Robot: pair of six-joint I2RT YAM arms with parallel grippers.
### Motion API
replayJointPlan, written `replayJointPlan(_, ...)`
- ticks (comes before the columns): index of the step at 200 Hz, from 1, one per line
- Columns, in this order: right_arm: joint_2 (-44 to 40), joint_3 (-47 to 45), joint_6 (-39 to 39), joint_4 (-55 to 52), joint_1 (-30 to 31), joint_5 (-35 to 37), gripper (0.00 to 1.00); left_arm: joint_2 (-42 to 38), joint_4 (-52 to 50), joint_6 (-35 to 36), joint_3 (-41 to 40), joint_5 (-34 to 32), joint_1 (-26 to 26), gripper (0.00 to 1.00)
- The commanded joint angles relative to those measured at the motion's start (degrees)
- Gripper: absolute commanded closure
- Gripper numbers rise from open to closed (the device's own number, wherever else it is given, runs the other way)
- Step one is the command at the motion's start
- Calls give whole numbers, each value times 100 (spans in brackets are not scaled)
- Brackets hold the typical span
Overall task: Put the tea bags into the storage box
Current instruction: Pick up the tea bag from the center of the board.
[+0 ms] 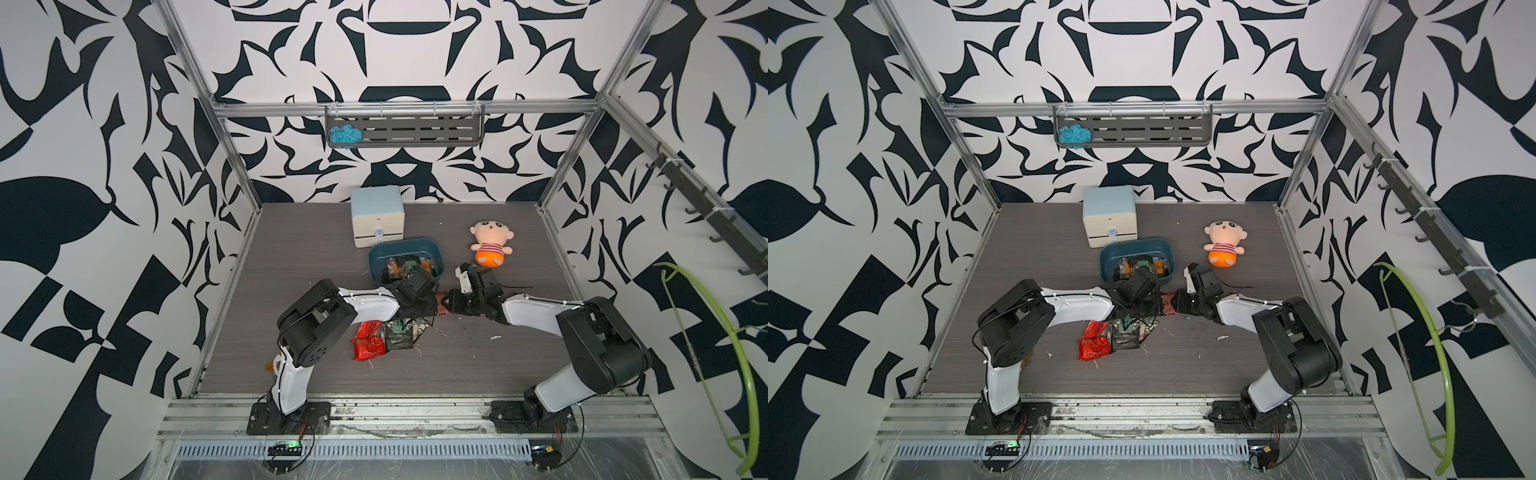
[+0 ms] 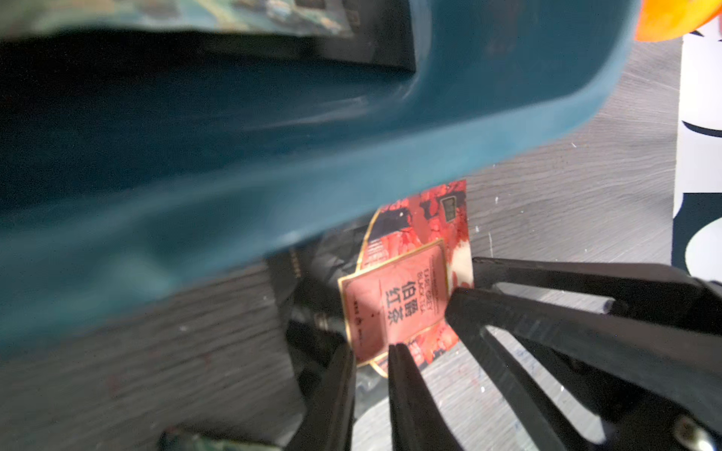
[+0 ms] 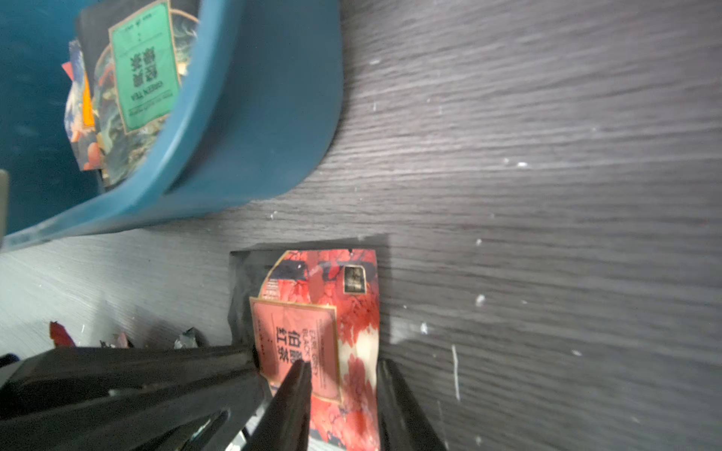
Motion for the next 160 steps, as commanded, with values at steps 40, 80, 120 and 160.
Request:
replayJointPlan(40,27,157,-116,-84,167,-84,74,296,-304,-34,-107,137,-40,79)
replayJointPlan(80,-17,157,-158,-159,166,14,87,160,-302,-18,-172,112,-40,79)
replayJointPlan(120,-182,96,-231,-258,167,178,100,-224,-90,-61,-376,310,-75,80)
replayJointPlan(160,-744,-150,-163,-570,167,549,100,-927,-60,-11,-660,254,-112,79)
